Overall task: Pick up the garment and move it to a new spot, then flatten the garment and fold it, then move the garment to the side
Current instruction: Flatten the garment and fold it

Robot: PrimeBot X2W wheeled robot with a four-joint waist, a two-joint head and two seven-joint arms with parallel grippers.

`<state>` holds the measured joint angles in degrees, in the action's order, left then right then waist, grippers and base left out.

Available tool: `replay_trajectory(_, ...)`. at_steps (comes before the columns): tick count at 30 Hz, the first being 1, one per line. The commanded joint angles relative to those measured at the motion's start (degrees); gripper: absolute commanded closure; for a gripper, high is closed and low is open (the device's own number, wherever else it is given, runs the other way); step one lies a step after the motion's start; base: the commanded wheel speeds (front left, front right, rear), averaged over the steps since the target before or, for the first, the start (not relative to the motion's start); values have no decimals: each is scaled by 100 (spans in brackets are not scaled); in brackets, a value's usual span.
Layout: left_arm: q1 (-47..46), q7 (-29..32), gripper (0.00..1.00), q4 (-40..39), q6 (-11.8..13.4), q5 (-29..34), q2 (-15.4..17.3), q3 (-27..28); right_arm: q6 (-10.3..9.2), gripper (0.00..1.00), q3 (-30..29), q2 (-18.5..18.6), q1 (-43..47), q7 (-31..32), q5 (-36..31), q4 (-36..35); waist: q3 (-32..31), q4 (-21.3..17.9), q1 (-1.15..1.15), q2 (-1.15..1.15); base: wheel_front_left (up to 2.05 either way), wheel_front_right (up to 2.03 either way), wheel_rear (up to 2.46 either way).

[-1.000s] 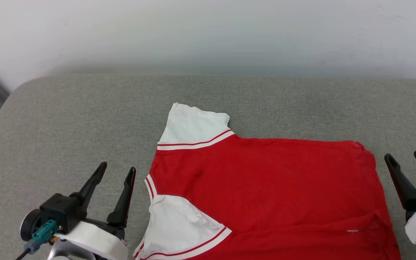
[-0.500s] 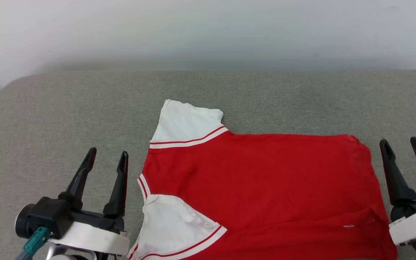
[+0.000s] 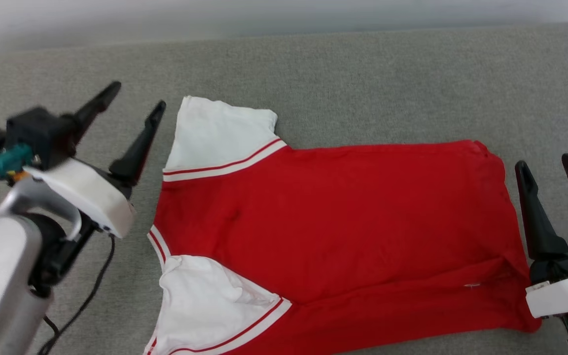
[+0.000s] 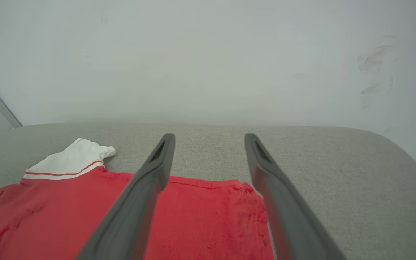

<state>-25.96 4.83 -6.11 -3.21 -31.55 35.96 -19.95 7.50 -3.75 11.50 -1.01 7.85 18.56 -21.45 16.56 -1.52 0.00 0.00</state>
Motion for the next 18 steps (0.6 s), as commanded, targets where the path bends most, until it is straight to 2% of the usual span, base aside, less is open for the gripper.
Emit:
replay_trajectory(1, -247, 350, 0, 135, -56, -102, 126, -4, -2, 0, 32, -34, -104, -21, -49, -55, 374, -250, 0, 0, 0, 0, 0)
replay_trajectory(6, -1200, 1939, 0, 764, -276, -712, 446, -173, -2, 0, 145, -58, -179, -32, -130, -176, 772, -480, 0, 0, 0, 0, 0)
replay_trajectory(10, -1777, 3112, 0, 1213, -333, -1320, 649, -215, -2, 0, 81, -134, -228, -82, -134, -207, 1015, -674, 0, 0, 0, 0, 0)
replay_trajectory(18, -2717, 4539, 0, 1761, -266, -1817, 792, -251, -2, 0, 232, -252, -397, -180, -219, -52, 1571, -959, 0, 0, 0, 0, 0)
